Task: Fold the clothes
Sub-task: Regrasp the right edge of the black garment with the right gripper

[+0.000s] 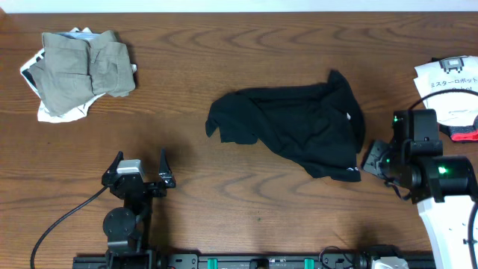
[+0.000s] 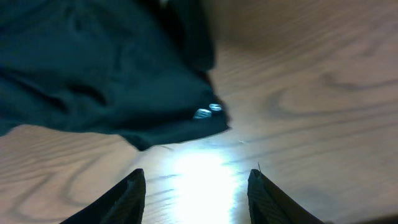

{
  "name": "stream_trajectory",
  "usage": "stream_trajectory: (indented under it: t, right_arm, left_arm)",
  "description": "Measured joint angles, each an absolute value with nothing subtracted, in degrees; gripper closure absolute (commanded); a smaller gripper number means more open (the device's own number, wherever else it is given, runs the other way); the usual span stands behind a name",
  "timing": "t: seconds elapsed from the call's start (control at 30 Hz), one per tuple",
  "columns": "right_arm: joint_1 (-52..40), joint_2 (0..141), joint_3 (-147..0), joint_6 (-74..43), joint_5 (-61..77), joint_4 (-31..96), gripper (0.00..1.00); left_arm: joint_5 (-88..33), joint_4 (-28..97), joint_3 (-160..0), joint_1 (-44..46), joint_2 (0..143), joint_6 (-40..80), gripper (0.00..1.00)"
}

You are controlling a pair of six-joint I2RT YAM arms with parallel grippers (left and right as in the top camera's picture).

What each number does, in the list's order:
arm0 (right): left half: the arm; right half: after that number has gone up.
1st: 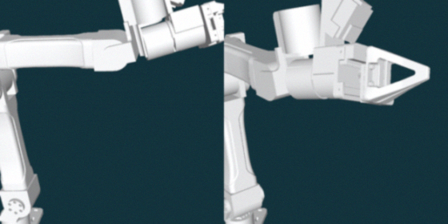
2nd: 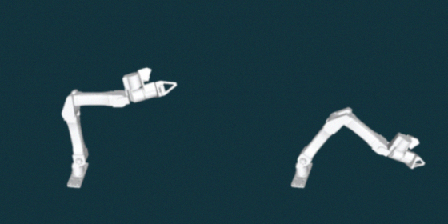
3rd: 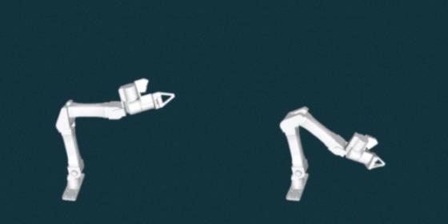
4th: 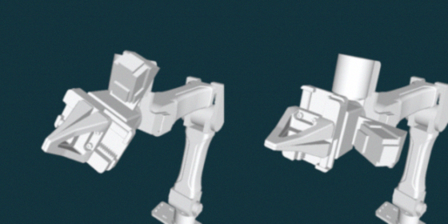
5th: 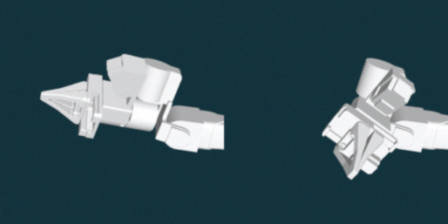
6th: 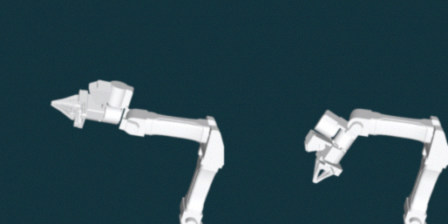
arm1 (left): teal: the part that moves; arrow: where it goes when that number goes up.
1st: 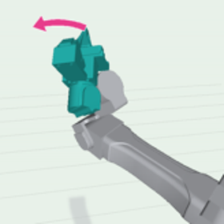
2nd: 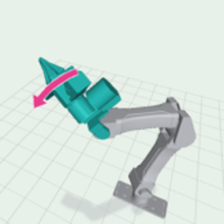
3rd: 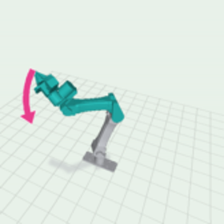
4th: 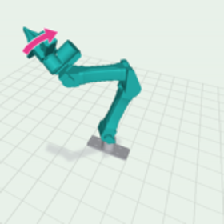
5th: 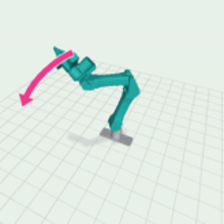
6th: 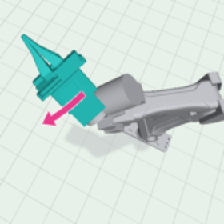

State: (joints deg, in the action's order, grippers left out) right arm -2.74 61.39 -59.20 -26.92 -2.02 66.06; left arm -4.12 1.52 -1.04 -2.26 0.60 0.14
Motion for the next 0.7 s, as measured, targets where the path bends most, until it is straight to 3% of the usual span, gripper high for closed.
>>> stream_trajectory:
  t: [0.2,0.43,0.7]
  right_arm:
    - [-2.7,68.1,-59.2,-26.7,3.6,64.7,0.48]
    - [-3.9,76.3,-59.2,-26.6,9.8,63.6,0.38]
    - [-5.1,80.1,-59.2,-29.8,12.3,63.8,0.11]
  left_arm:
    - [-4.1,1.5,-1.0,-2.3,0.6,0.1,0.02]
    - [-4.1,1.5,-1.0,-2.3,0.6,0.1,0.02]
    - [-4.1,1.5,-1.0,-2.3,0.6,0.1,0.02]
